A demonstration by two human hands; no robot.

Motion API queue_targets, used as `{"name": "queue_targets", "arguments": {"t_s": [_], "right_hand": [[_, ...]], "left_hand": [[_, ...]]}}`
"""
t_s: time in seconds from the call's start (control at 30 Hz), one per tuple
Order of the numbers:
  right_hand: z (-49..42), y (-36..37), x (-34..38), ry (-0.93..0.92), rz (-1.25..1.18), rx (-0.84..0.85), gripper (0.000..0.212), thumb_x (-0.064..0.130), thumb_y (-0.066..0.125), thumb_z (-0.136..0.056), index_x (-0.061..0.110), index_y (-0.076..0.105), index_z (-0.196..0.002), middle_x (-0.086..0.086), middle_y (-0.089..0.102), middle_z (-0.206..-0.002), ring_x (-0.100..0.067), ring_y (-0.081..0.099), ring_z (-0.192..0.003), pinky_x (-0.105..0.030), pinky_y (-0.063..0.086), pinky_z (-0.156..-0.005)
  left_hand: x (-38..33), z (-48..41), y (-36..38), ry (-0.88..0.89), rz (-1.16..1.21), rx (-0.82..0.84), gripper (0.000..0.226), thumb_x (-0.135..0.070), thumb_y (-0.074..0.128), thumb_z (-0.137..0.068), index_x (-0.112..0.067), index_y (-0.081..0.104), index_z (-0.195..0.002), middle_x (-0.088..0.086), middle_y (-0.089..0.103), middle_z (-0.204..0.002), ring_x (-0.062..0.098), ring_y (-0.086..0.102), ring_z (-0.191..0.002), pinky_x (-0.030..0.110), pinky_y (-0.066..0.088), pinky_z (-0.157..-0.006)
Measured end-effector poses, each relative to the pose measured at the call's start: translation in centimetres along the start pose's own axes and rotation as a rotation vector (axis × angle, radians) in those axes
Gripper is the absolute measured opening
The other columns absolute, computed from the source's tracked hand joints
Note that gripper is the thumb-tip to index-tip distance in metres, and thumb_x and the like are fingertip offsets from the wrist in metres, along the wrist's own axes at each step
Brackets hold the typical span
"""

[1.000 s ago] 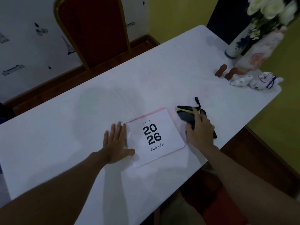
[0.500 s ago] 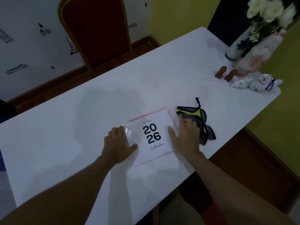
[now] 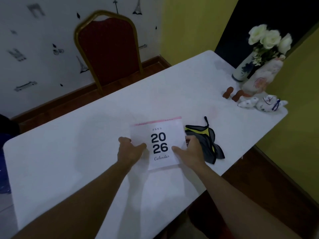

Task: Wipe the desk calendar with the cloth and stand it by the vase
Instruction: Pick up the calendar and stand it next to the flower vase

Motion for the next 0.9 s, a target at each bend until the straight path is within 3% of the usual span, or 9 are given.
{"name": "queue_targets", "arguments": {"t_s": [0.1, 0.2, 0.33, 0.43, 0.53, 0.6, 0.73, 0.8, 0.9], "right_hand": [[0.0, -0.4, 1.2, -0.063, -0.130, -0.045, 0.048, 0.028, 0.083, -0.074, 0.024, 0.049, -0.107, 0.005, 0.060, -0.105, 0.000, 0.061, -0.086, -0.010, 0.046, -0.056], [-0.1, -0.2, 1.7, -0.117, -0.241, -0.033, 0.041, 0.023, 0.080, -0.081, 0.031, 0.046, -0.102, 0.009, 0.062, -0.105, 0.007, 0.064, -0.084, -0.007, 0.049, -0.057], [-0.2, 0.1, 1.2, -0.138, -0.235, 0.002, 0.041, 0.021, 0.076, -0.086, 0.034, 0.044, -0.107, 0.016, 0.062, -0.105, 0.017, 0.061, -0.088, -0.006, 0.049, -0.064], [-0.2, 0.4, 0.2, -0.131, -0.215, 0.065, 0.045, 0.021, 0.072, -0.090, 0.029, 0.039, -0.121, 0.022, 0.060, -0.110, 0.019, 0.060, -0.093, -0.004, 0.048, -0.069], [-0.5, 0.6, -0.1, -0.081, -0.178, 0.157, 0.041, 0.028, 0.065, -0.094, 0.030, 0.035, -0.122, 0.023, 0.057, -0.111, 0.010, 0.061, -0.096, -0.007, 0.047, -0.072], [-0.9, 0.7, -0.2, -0.039, -0.137, 0.224, 0.041, 0.031, 0.062, -0.096, 0.031, 0.030, -0.124, 0.020, 0.055, -0.113, -0.001, 0.058, -0.100, -0.018, 0.045, -0.082], [-1.6, 0.4, 0.0, 0.015, -0.120, 0.301, 0.042, 0.032, 0.059, -0.097, 0.033, 0.030, -0.128, 0.011, 0.055, -0.125, -0.014, 0.054, -0.115, -0.031, 0.043, -0.097], [-1.8, 0.2, 0.3, 0.014, -0.089, 0.321, 0.043, 0.032, 0.058, -0.098, 0.026, 0.033, -0.133, 0.005, 0.056, -0.132, -0.017, 0.054, -0.121, -0.037, 0.044, -0.105], [-2.3, -0.4, 1.3, -0.025, -0.041, 0.296, 0.045, 0.030, 0.057, -0.099, 0.011, 0.036, -0.134, -0.002, 0.056, -0.130, -0.019, 0.054, -0.118, -0.037, 0.046, -0.099]], "left_hand": [[-1.9, 0.0, -0.4, 0.185, 0.072, -0.053, 0.054, -0.011, 0.077, -0.085, -0.011, 0.032, -0.114, 0.003, 0.057, -0.102, 0.032, 0.067, -0.097, 0.040, 0.061, -0.072], [-2.8, 0.0, -0.6, 0.345, 0.136, -0.053, 0.056, -0.004, 0.074, -0.087, -0.017, 0.028, -0.116, -0.012, 0.052, -0.105, 0.011, 0.062, -0.097, 0.018, 0.054, -0.062], [-1.5, -0.6, -0.5, 0.371, 0.088, 0.019, 0.061, -0.003, 0.075, -0.088, -0.021, 0.026, -0.118, -0.015, 0.049, -0.108, 0.007, 0.057, -0.094, 0.011, 0.055, -0.055], [0.3, -1.3, 0.0, 0.312, 0.001, 0.132, 0.062, 0.000, 0.073, -0.088, -0.020, 0.026, -0.123, -0.017, 0.046, -0.109, 0.016, 0.055, -0.102, 0.016, 0.058, -0.064], [1.1, -1.9, -0.3, 0.239, -0.093, 0.262, 0.067, 0.002, 0.070, -0.087, -0.013, 0.031, -0.139, -0.002, 0.050, -0.124, 0.030, 0.054, -0.121, 0.044, 0.059, -0.095], [1.2, -2.1, -0.5, 0.201, -0.142, 0.353, 0.075, 0.004, 0.068, -0.084, -0.013, 0.032, -0.147, 0.009, 0.047, -0.138, 0.035, 0.051, -0.128, 0.054, 0.054, -0.103], [0.4, -2.4, -0.9, 0.167, -0.099, 0.420, 0.066, -0.002, 0.067, -0.087, -0.020, 0.042, -0.145, 0.008, 0.057, -0.135, 0.034, 0.055, -0.124, 0.057, 0.051, -0.106], [-0.4, -2.0, -1.1, 0.160, -0.014, 0.429, 0.048, -0.021, 0.066, -0.088, -0.030, 0.051, -0.132, -0.002, 0.065, -0.123, 0.026, 0.060, -0.115, 0.049, 0.055, -0.096], [-1.9, -1.4, -1.3, 0.155, 0.113, 0.399, 0.067, -0.049, 0.060, -0.078, -0.026, 0.043, -0.139, 0.000, 0.062, -0.128, 0.028, 0.060, -0.116, 0.052, 0.055, -0.094]]}}
Point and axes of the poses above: each hand's wrist, its own z-axis away from the middle knuckle, its own y-axis out of the palm, x = y × z, the point moved 1 cm from there along -z, towards the middle knuckle
